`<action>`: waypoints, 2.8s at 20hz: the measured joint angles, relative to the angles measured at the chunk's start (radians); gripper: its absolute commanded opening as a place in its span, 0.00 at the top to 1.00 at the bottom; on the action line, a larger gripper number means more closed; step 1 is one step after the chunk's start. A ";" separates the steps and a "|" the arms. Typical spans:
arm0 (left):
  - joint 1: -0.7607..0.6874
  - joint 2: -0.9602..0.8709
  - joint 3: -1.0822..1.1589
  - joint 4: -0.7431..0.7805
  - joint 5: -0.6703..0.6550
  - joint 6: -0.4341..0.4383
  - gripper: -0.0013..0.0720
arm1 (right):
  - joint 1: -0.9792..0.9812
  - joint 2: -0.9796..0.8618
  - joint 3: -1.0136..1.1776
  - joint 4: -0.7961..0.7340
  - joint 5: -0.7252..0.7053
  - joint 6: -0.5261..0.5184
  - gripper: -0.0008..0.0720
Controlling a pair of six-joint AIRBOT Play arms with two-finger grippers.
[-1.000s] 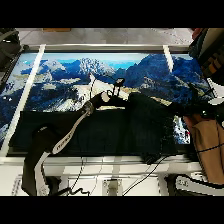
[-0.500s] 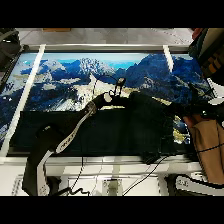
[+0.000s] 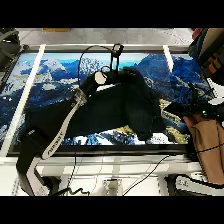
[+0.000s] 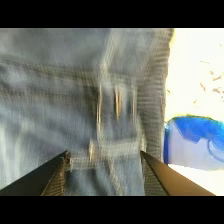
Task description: Fold the clothes and pants, and hang the long-sleeved shirts on hangers.
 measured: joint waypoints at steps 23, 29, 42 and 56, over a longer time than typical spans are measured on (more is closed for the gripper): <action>-0.205 -0.035 0.003 0.114 -0.687 0.214 0.95 | 0.119 0.007 0.067 0.359 0.006 0.005 0.02; -0.303 -0.048 0.002 0.102 -0.906 0.243 0.18 | 0.136 0.007 0.178 0.343 -0.099 0.040 0.02; 0.073 -0.033 0.008 0.155 -0.723 -0.163 0.11 | 0.124 0.007 0.222 0.126 -0.121 0.097 0.05; 0.091 -0.298 0.008 -0.021 -0.507 -0.269 0.26 | 0.123 0.007 0.223 -0.033 -0.121 0.113 0.05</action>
